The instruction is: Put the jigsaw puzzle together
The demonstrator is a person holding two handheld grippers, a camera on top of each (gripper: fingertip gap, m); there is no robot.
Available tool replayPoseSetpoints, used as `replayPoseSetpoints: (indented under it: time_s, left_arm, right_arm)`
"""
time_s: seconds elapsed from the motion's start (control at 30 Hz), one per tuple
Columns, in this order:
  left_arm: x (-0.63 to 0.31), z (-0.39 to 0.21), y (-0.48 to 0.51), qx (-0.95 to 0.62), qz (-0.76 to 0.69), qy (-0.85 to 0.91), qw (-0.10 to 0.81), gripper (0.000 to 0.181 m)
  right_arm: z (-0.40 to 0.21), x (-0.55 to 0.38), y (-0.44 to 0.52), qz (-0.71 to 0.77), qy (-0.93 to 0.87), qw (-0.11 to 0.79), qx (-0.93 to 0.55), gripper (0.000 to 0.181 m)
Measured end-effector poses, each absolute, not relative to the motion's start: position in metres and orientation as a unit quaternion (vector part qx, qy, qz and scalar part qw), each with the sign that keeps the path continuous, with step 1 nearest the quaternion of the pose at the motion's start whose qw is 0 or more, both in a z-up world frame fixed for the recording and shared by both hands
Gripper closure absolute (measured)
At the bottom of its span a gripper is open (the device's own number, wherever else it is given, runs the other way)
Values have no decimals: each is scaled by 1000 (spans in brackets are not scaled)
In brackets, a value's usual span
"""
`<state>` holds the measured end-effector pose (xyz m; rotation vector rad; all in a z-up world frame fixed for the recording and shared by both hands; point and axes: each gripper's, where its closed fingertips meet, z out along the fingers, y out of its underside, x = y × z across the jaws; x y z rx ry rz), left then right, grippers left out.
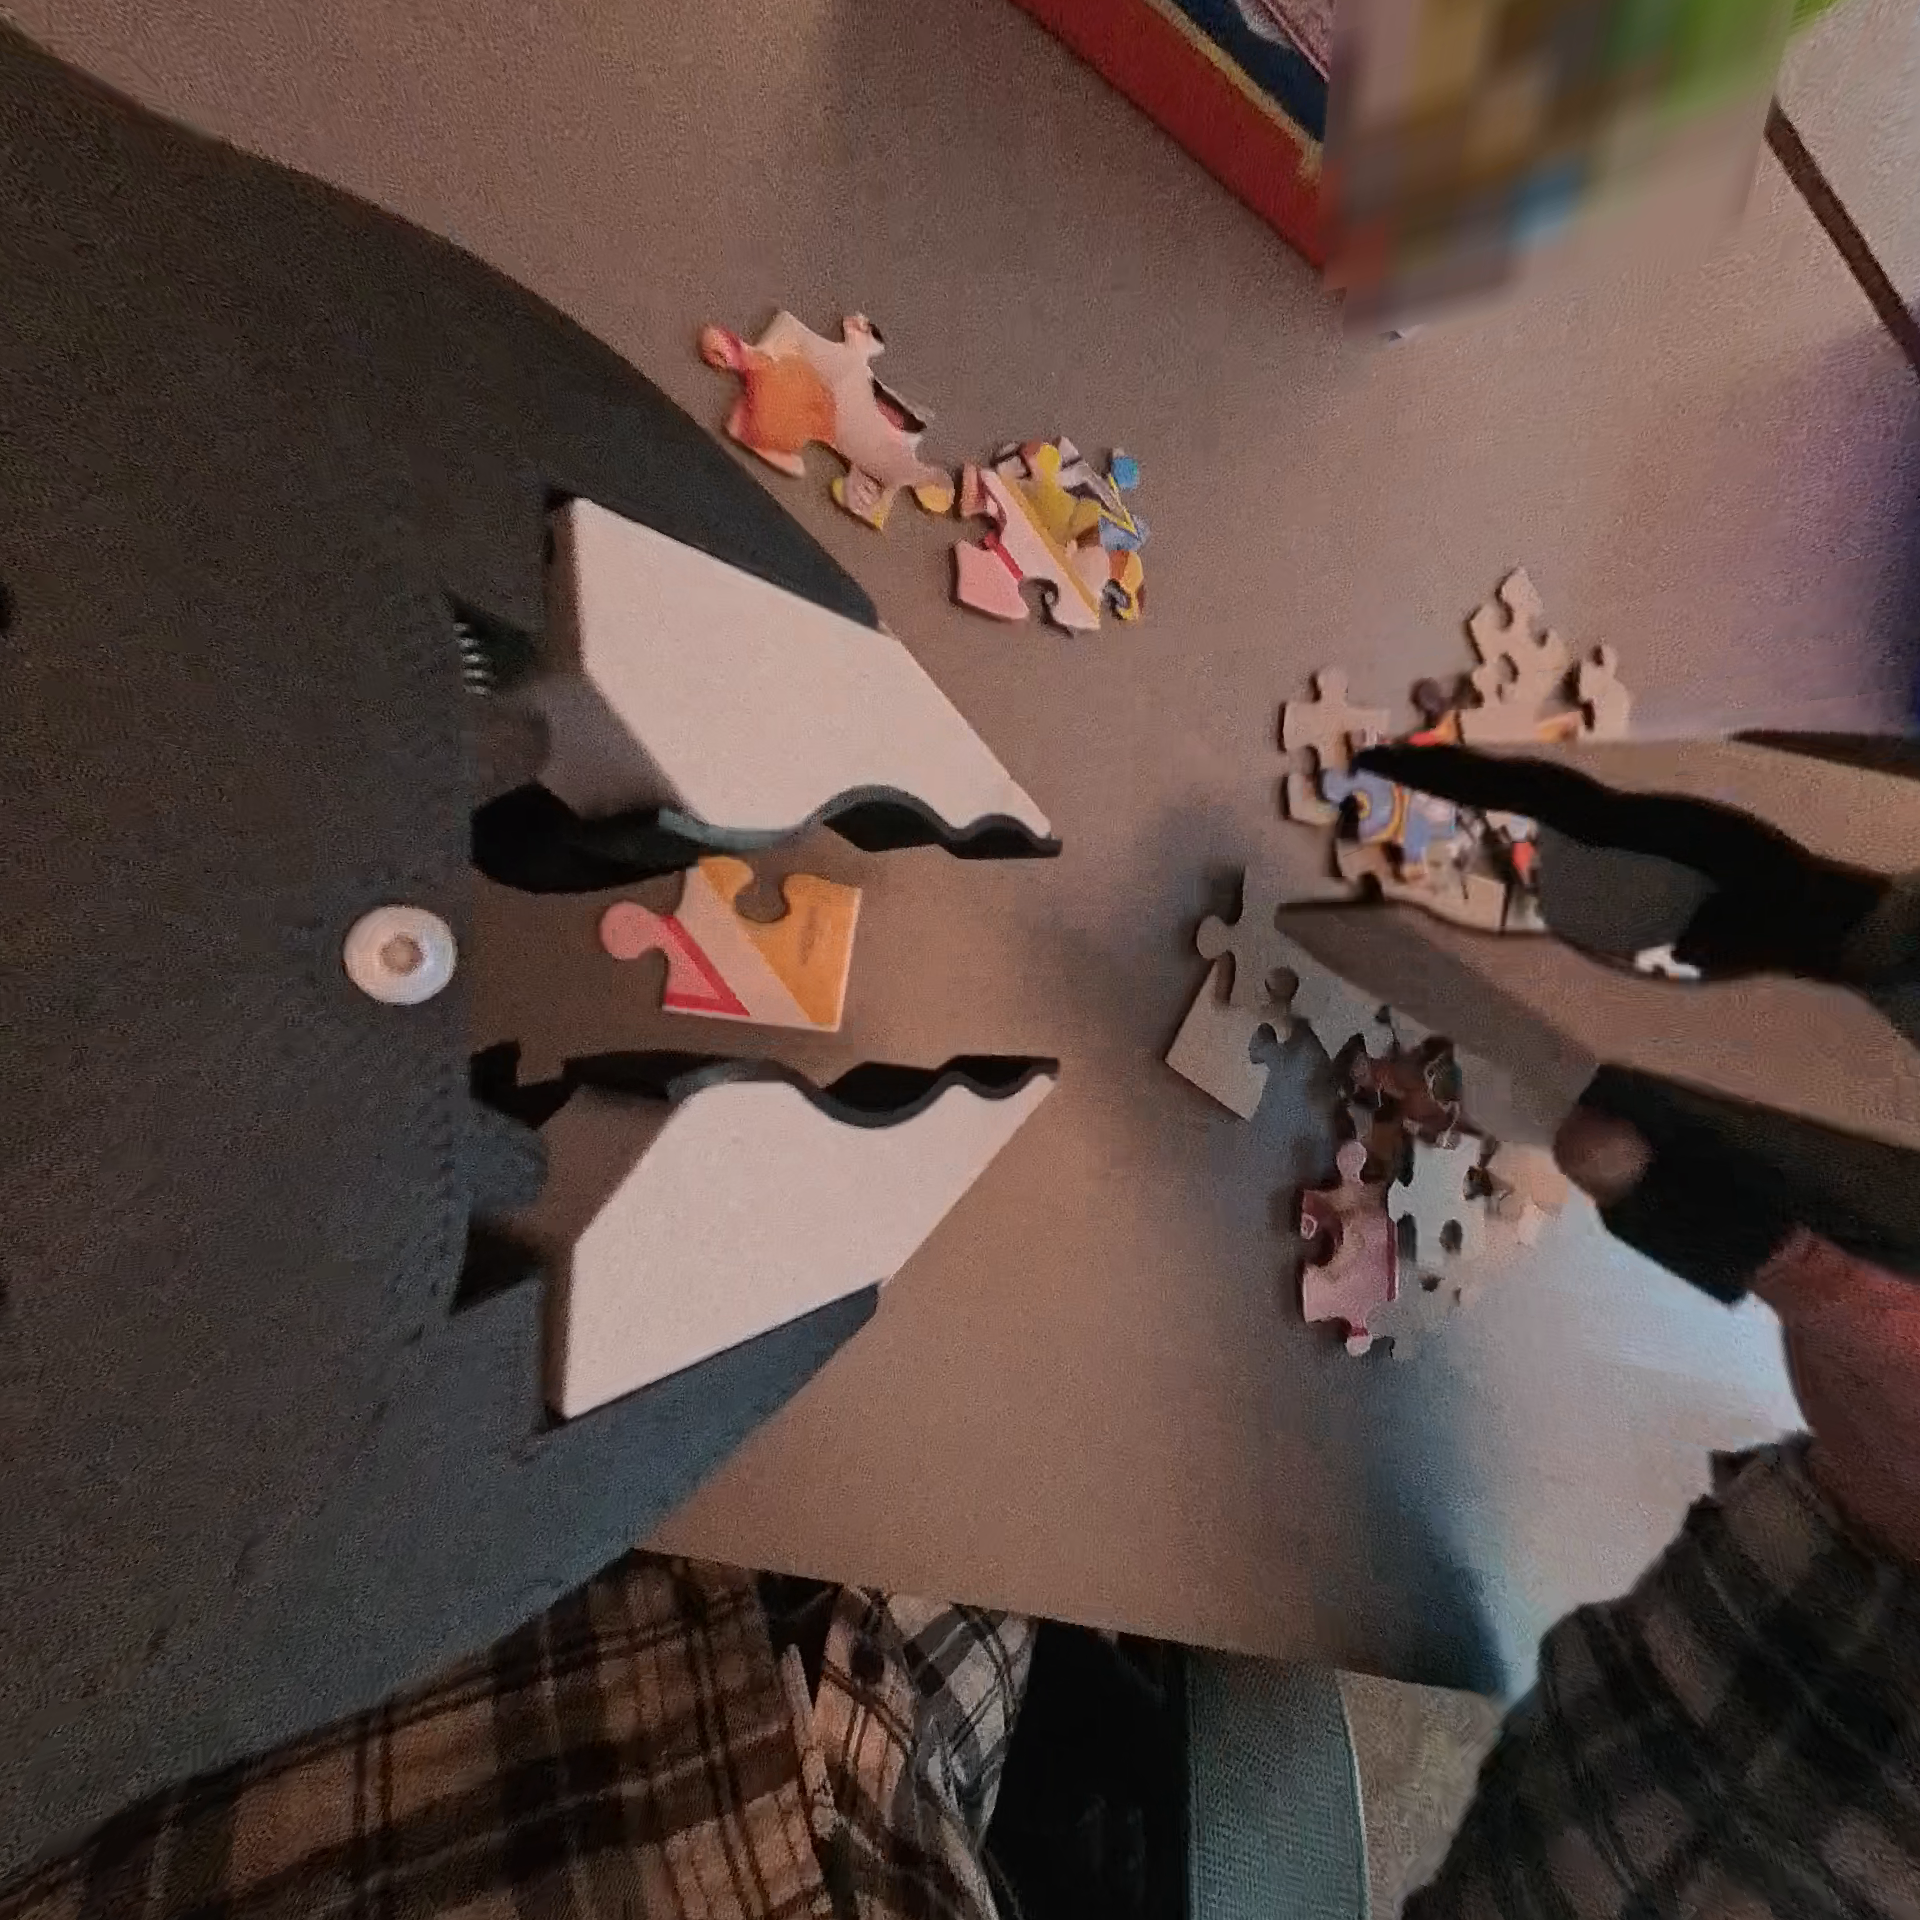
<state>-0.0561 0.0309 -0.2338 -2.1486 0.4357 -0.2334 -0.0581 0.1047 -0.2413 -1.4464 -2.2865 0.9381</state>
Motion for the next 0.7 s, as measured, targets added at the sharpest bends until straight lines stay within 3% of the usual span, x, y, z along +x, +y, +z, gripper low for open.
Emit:
replayPoseSetpoints:
  time_s: [0.23,0.4,0.53,0.7]
  left_arm:
    - [-25,-247,50,-872,-105,229,420,137]
    - [-2,-256,35,-874,-119,269,388,127]
    - [22,-261,12,-866,-130,319,363,118]
    - [46,-278,0,-862,-101,366,337,111]
  right_arm:
    - [-276,15,71,284,-818,122,-485,126]
    - [-275,29,42,312,-825,109,-458,140]
    - [-273,50,11,321,-847,67,-418,135]
    - [-267,44,21,323,-830,137,-433,127]
